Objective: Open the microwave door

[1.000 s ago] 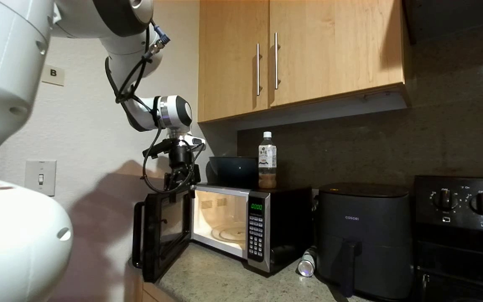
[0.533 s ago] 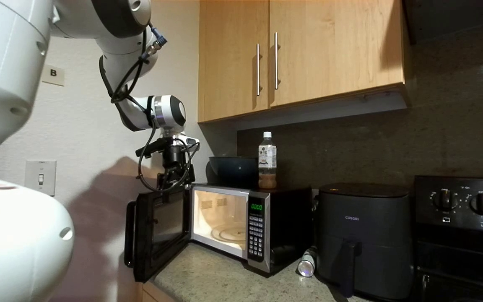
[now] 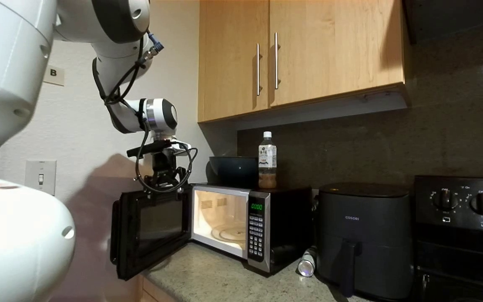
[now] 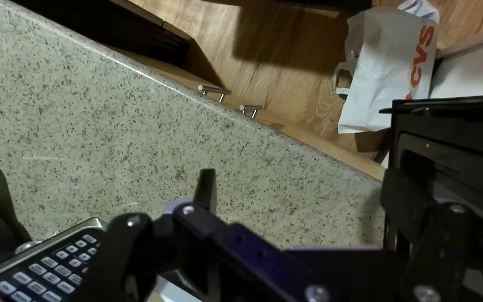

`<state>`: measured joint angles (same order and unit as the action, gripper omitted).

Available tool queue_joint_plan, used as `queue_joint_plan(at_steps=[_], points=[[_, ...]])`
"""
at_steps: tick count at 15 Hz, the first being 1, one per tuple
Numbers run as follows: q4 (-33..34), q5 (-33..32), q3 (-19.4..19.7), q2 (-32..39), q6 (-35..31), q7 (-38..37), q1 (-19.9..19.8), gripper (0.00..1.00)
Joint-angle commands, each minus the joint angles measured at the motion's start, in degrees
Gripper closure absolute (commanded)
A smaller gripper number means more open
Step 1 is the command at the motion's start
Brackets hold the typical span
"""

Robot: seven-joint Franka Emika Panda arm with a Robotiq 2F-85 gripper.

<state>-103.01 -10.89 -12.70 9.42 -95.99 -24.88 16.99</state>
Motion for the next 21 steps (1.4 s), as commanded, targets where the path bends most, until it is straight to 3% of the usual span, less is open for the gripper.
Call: queue_joint_plan(at_steps=[1,6,14,21], points=[[0.0,1.6,-0.6,-0.2,-0.4,6.5,-0.1,0.0],[0.3,3.3,-1.9,0.2,-1.3,18.7,-0.2,0.0],[1.5,7.8,-2.7,1.5,0.9,30.2,-0.4,0.0],[0.6,6.6,-2.4,1.0,0.2,28.6,0.0,0.0]])
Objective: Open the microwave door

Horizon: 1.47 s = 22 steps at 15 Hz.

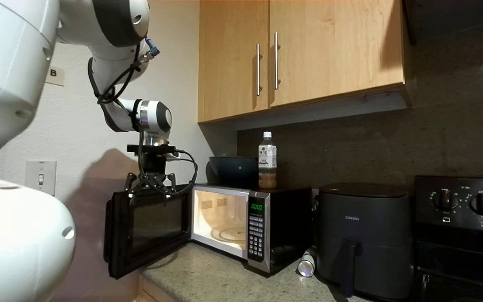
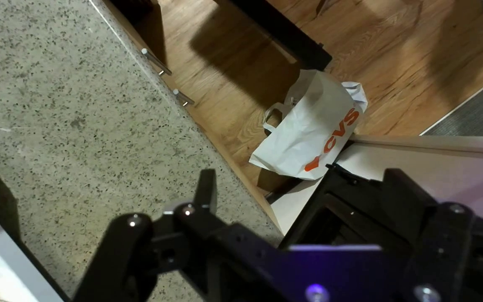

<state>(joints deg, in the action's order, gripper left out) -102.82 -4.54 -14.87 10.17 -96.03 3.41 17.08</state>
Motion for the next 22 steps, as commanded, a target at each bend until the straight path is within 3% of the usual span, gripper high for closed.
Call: queue_joint_plan(at_steps=[1,8,15,22], points=[[0.6,0.1,-0.4,0.6,0.0,0.4,0.1,0.0],[3.6,-1.0,-2.8,4.9,-0.3,3.4,2.8,0.0],[3.4,-0.4,-2.5,5.2,-0.3,1.2,3.4,0.0],[-10.0,3.7,1.4,-7.0,-2.7,-10.5,-0.8,0.0]])
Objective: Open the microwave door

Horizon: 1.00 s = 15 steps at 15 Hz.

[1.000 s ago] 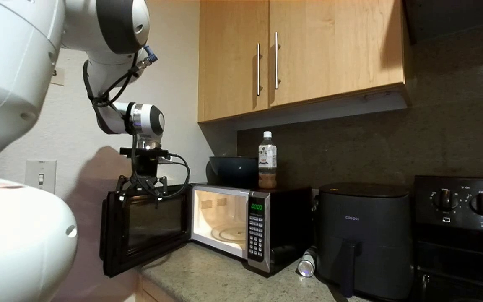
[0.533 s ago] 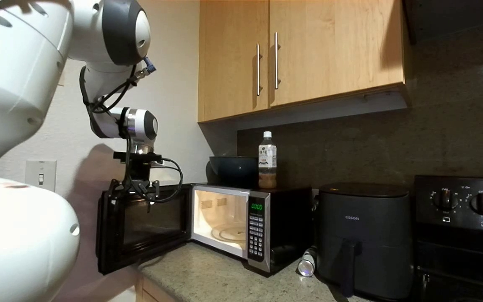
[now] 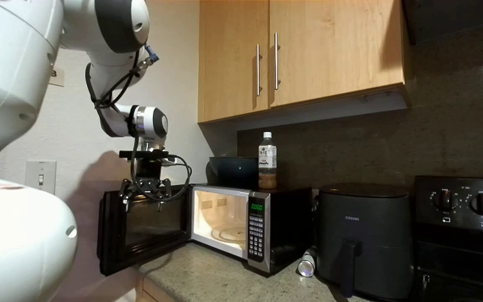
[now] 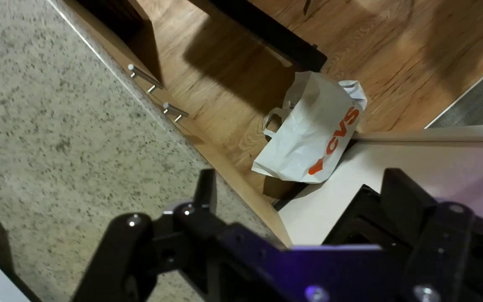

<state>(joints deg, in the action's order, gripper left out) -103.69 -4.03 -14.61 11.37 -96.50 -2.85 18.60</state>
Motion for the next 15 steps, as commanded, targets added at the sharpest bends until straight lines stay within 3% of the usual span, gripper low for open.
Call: queue_joint_plan(at_steps=[1,4,5,15], points=[[-11.6,4.4,1.7,-10.5,-2.6,-5.6,-3.1,0.0],[-16.5,7.6,2.8,-15.4,-2.8,-7.5,-4.8,0.0],[-10.5,5.1,2.2,-10.1,-0.2,-5.6,-4.3,0.0],[-16.3,8.2,4.0,-16.1,-2.8,-6.8,-6.4,0.0]])
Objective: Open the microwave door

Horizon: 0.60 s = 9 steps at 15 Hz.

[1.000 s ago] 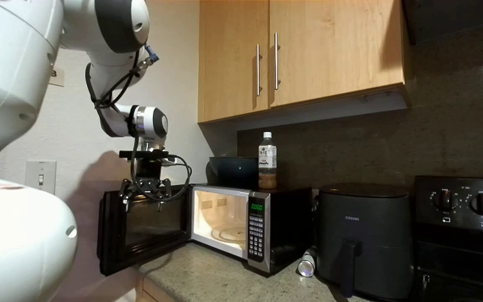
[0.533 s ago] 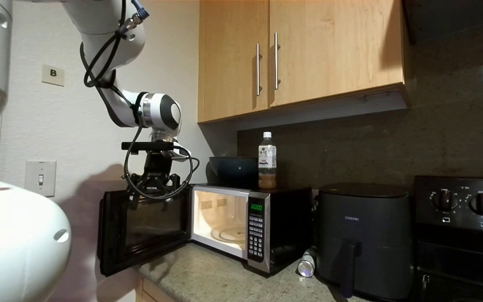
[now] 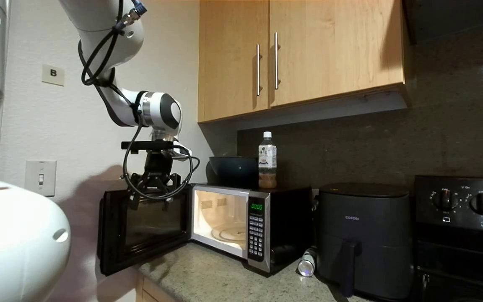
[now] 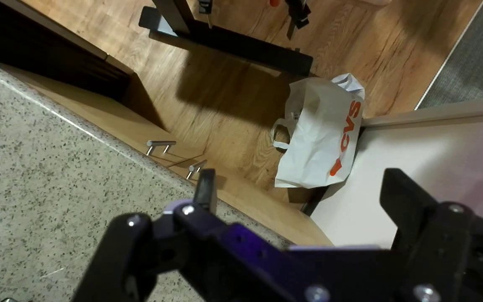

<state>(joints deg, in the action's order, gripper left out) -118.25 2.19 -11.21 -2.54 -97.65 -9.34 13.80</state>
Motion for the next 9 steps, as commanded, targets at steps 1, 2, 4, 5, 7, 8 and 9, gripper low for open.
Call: queue_joint_plan(at_steps=[1,2,4,5,7,8,9], points=[[-1.8,2.9,1.0,-2.5,-2.4,-1.2,-2.1,0.0],[0.1,0.6,0.1,-0.2,-0.5,-0.1,-1.4,0.0],[0.3,0.7,0.3,-0.2,-0.6,-0.1,-1.7,0.0],[0.3,0.7,0.3,-0.1,-0.6,-0.1,-1.7,0.0],[0.3,0.7,0.0,0.0,-0.6,-0.1,-1.5,0.0],[0.3,0.7,0.0,0.0,-0.6,-0.1,-1.5,0.0],[0.3,0.7,0.0,0.0,-0.6,-0.1,-1.5,0.0]])
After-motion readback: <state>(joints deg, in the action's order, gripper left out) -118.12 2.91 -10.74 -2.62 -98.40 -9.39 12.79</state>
